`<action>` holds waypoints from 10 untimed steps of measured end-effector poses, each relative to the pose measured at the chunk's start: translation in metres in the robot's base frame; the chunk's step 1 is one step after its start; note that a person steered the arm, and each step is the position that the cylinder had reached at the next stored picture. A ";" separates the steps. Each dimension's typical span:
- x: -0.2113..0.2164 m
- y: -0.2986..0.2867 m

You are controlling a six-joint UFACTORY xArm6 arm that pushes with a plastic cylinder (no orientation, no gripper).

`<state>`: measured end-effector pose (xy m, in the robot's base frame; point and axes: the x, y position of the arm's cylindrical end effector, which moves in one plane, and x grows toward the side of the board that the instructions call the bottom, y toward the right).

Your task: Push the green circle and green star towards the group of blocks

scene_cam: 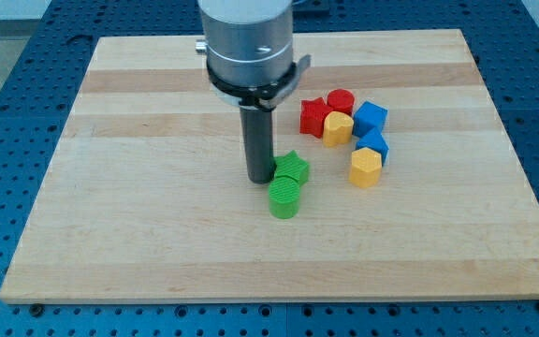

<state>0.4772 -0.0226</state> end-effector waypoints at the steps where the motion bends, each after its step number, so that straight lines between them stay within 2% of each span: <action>1: -0.004 0.011; 2: -0.046 0.022; 3: -0.068 0.025; 4: -0.060 0.021; 5: -0.020 -0.011; 6: 0.049 -0.028; 7: 0.087 -0.023; 8: 0.097 0.015; 10: 0.045 0.023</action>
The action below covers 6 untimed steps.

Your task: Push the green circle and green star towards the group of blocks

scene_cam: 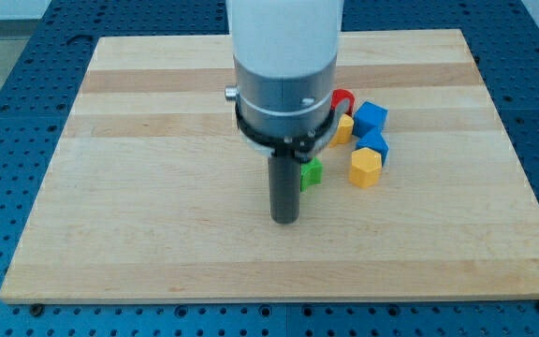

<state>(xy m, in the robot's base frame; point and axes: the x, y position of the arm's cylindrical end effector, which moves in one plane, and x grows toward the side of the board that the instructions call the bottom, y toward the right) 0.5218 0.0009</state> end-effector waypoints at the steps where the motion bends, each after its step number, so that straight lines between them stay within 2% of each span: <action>1: -0.035 0.000; 2: -0.044 0.000; 3: -0.036 0.000; 6: -0.062 0.016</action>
